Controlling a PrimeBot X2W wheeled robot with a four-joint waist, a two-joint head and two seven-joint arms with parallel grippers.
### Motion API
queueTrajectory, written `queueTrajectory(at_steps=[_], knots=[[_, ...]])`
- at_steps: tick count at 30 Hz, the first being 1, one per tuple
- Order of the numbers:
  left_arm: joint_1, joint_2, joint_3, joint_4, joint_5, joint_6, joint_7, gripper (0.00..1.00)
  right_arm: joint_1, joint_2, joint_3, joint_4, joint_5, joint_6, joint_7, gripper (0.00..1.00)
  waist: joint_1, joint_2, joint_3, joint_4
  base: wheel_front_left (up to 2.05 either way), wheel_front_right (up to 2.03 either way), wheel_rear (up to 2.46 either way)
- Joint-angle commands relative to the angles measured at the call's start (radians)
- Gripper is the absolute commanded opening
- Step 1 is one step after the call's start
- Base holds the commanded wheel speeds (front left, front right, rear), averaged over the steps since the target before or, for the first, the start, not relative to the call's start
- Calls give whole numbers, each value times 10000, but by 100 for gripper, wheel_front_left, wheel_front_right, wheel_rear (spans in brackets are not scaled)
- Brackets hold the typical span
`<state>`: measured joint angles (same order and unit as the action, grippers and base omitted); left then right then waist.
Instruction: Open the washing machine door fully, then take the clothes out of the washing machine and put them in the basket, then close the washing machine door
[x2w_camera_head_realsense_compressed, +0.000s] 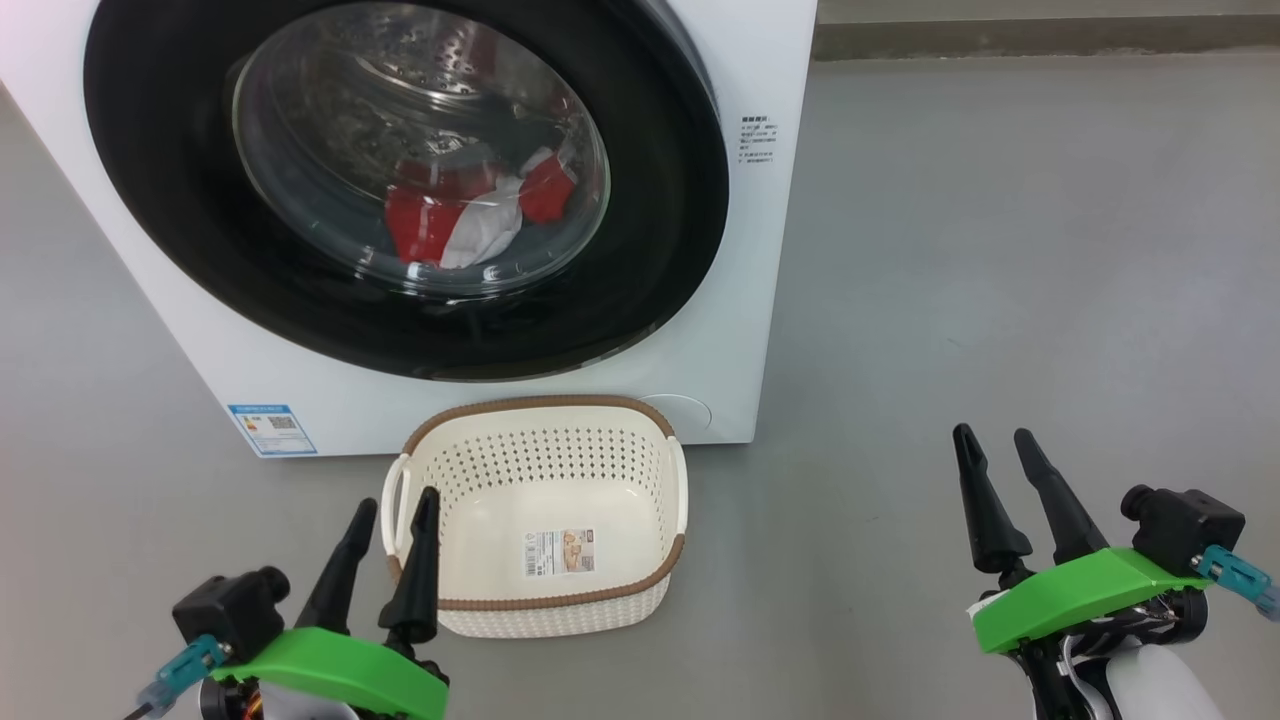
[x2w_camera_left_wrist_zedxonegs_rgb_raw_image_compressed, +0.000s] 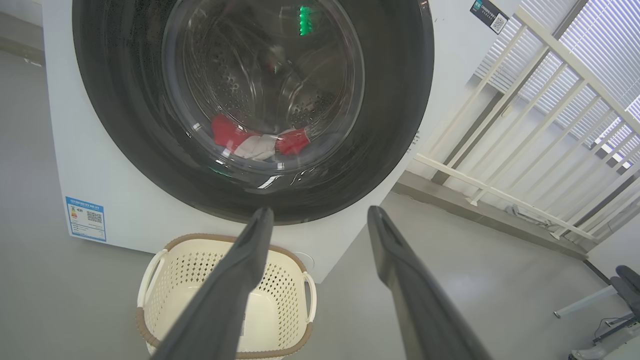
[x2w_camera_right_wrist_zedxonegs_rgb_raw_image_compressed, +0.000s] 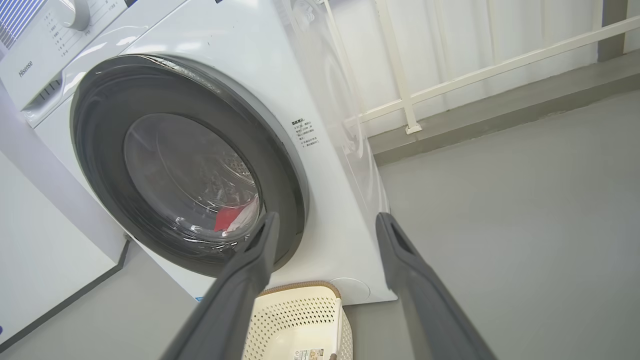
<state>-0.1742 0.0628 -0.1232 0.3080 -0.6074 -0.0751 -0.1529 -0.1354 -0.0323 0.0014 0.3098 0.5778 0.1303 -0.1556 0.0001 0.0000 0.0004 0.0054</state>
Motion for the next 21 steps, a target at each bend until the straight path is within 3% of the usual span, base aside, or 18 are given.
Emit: queueTrajectory(at_steps=[1, 21], knots=[[-586, 89, 196, -229, 362, 82, -156, 100, -572, -106, 180, -310, -366, 3, -138, 100, -1, 0, -2, 5, 0, 0, 0], [-1045, 87, -4, 38, 2416, 129, -721, 100, -894, -150, 372, -354, -2580, 4, -697, 100, -1, 0, 76, 69, 0, 0, 0]])
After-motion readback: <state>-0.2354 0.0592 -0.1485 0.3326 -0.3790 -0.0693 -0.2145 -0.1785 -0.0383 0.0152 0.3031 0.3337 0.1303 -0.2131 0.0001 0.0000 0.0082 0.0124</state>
